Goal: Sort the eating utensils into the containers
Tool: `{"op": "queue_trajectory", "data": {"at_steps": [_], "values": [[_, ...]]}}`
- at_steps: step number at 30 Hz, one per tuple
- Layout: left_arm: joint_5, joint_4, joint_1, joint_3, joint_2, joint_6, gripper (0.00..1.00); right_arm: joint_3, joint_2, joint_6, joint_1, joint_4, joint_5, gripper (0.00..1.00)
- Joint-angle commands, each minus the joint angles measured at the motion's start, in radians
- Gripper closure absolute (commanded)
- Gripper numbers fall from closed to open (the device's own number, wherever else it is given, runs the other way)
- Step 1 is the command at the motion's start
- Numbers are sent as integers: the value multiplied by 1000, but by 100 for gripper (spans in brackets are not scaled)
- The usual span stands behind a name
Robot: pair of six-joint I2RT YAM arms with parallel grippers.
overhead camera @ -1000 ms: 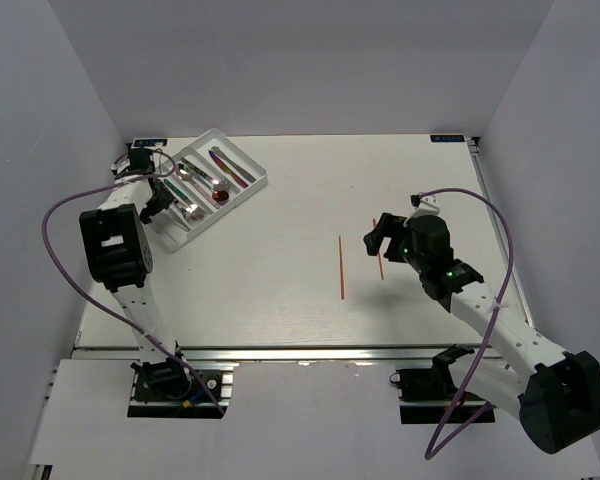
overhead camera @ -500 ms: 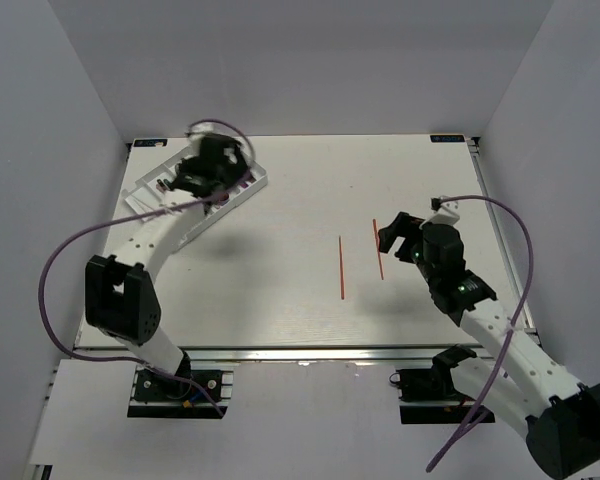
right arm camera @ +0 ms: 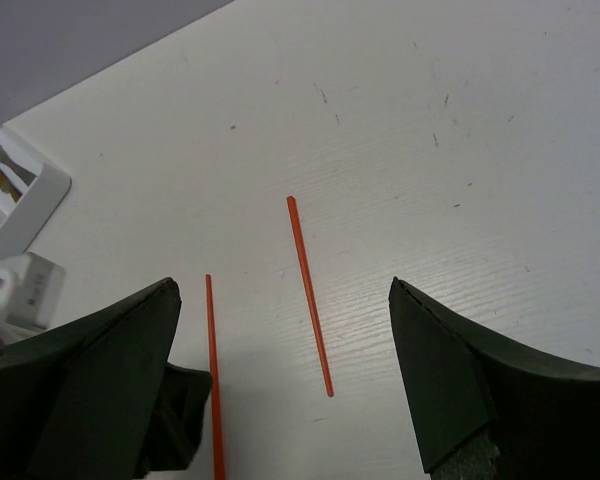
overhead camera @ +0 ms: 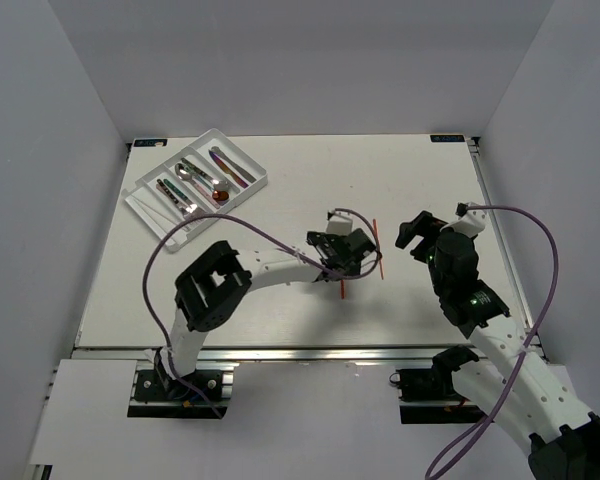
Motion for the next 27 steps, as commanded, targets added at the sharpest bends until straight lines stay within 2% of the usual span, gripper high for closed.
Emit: {"op": "queue_trajectory", "data": {"at_steps": [1, 4, 7, 10, 18, 19, 21, 25, 26, 27], "values": [[-38, -34, -66, 75, 33, -61, 6, 5, 15, -8, -1, 15, -11, 11], [-33, -53, -85, 93, 62, -78, 11, 5, 20, -15, -1, 19, -27, 11], [-3, -25, -89, 61, 61, -82, 32, 4, 18, -17, -3, 24, -37, 11], [7, -22, -89, 41, 53, -96, 45, 0, 17, -17, -4, 28, -40, 11], [59, -4, -89, -11, 53, -121, 53, -4, 9, -19, -3, 35, -49, 11], [72, -2, -89, -13, 62, -122, 60, -6, 6, -19, -3, 36, -47, 11], [86, -2, -89, -16, 73, -124, 66, -9, 3, -19, -3, 39, -47, 11], [111, -20, -88, -28, 85, -125, 86, -10, -5, -19, -3, 41, -47, 11], [123, -21, -85, -33, 82, -124, 98, -12, -8, -19, -3, 41, -46, 11], [132, -19, -80, -46, 78, -124, 100, -12, -11, -19, -4, 42, -46, 11]]}}
